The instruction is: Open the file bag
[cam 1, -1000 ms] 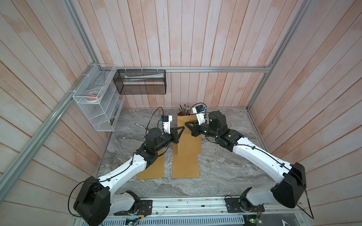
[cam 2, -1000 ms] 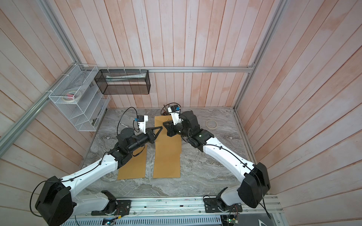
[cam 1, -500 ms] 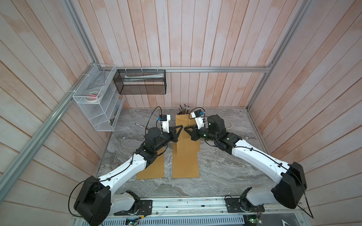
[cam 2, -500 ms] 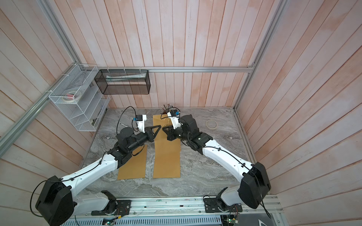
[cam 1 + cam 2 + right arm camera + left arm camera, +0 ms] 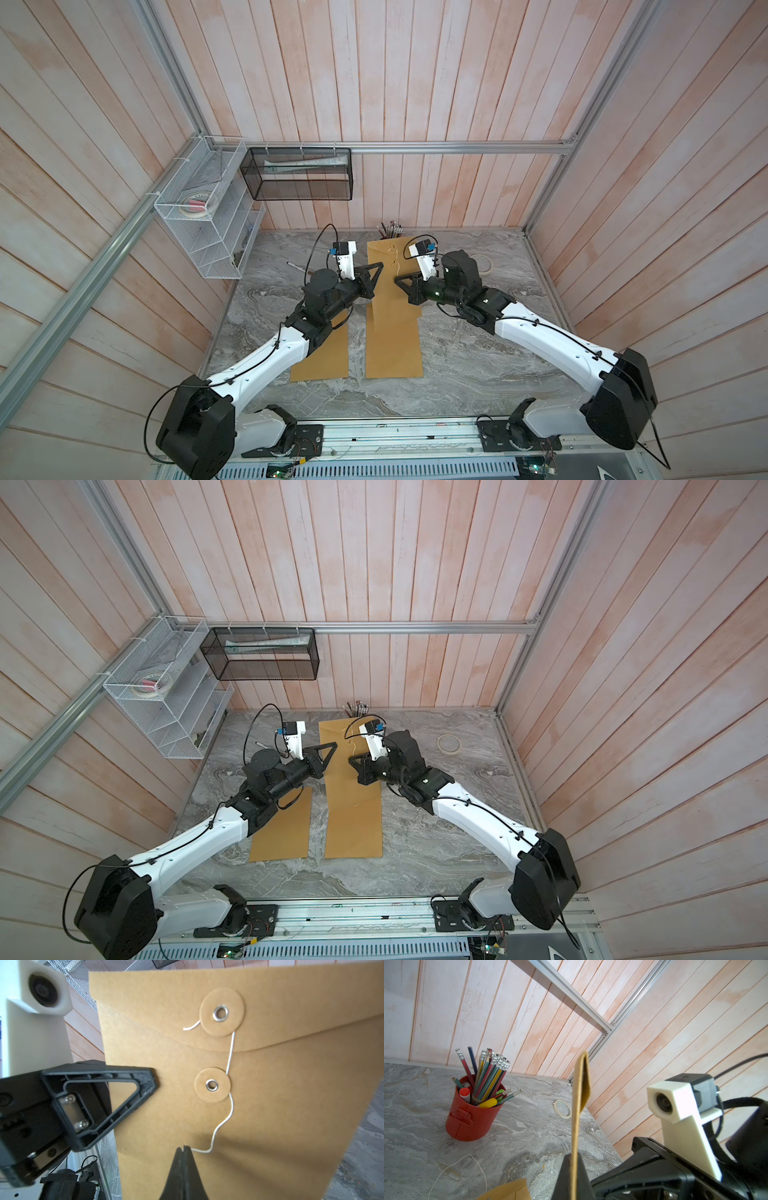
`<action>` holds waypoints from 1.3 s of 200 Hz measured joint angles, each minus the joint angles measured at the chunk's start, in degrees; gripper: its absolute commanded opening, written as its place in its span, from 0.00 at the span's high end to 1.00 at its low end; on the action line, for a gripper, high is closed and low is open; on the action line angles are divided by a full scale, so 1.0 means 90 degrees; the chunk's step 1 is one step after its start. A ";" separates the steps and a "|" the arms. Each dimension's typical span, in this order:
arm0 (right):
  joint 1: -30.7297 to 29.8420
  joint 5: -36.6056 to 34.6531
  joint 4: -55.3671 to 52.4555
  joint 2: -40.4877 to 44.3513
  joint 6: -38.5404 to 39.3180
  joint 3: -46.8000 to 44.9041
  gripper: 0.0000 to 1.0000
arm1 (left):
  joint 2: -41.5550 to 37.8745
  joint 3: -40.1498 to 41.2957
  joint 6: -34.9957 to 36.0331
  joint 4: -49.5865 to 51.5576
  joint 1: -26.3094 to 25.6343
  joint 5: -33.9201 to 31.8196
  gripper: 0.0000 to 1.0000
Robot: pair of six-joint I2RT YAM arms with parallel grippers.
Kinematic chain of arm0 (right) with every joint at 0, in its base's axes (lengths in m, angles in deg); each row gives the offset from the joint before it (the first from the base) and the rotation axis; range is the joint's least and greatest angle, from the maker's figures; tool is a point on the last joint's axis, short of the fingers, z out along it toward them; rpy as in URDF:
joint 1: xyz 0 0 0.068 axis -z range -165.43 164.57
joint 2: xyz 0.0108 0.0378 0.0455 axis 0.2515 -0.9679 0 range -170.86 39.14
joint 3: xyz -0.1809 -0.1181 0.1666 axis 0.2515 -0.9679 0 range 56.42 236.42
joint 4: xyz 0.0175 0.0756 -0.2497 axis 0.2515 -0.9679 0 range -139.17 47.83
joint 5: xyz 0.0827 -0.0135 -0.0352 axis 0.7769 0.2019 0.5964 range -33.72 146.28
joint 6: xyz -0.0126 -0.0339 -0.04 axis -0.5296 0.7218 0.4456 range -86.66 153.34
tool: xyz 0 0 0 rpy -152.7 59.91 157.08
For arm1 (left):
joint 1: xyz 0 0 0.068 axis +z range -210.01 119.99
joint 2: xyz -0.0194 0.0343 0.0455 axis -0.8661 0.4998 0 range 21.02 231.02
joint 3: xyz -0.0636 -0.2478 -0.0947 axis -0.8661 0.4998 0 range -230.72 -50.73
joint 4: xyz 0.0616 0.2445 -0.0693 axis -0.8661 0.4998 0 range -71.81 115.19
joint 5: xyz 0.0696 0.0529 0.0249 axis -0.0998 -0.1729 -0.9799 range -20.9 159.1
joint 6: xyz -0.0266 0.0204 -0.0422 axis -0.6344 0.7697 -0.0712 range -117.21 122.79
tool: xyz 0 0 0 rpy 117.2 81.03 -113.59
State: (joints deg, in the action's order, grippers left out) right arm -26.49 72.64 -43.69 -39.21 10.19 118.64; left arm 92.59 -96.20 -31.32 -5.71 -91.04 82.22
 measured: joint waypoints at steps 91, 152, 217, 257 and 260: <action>0.0449 -0.0253 -0.0112 0.0279 -0.0092 -0.0158 1.00 | -0.0177 0.0007 -0.0068 -0.0124 0.0029 -0.0007 1.00; 0.0498 -0.0384 -0.0284 0.0425 -0.0083 -0.0158 1.00 | -0.0231 0.0080 -0.0097 -0.0160 0.0029 0.0007 1.00; 0.0782 -0.0600 -0.0559 0.0442 0.0080 0.0032 1.00 | -0.0325 0.0260 -0.0117 -0.0216 0.0032 0.0121 1.00; 0.0848 -0.0651 -0.0668 0.0442 0.0192 0.0287 1.00 | -0.0338 0.0345 -0.0119 -0.0333 0.0032 0.0340 1.00; 0.0848 -0.0651 -0.0675 0.0442 0.0202 0.0306 1.00 | -0.0338 0.0355 -0.0119 -0.0338 0.0029 0.0350 1.00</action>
State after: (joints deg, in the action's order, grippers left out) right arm -18.86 66.78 -49.76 -35.23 12.00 121.39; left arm 89.55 -93.01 -32.39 -8.75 -90.78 85.37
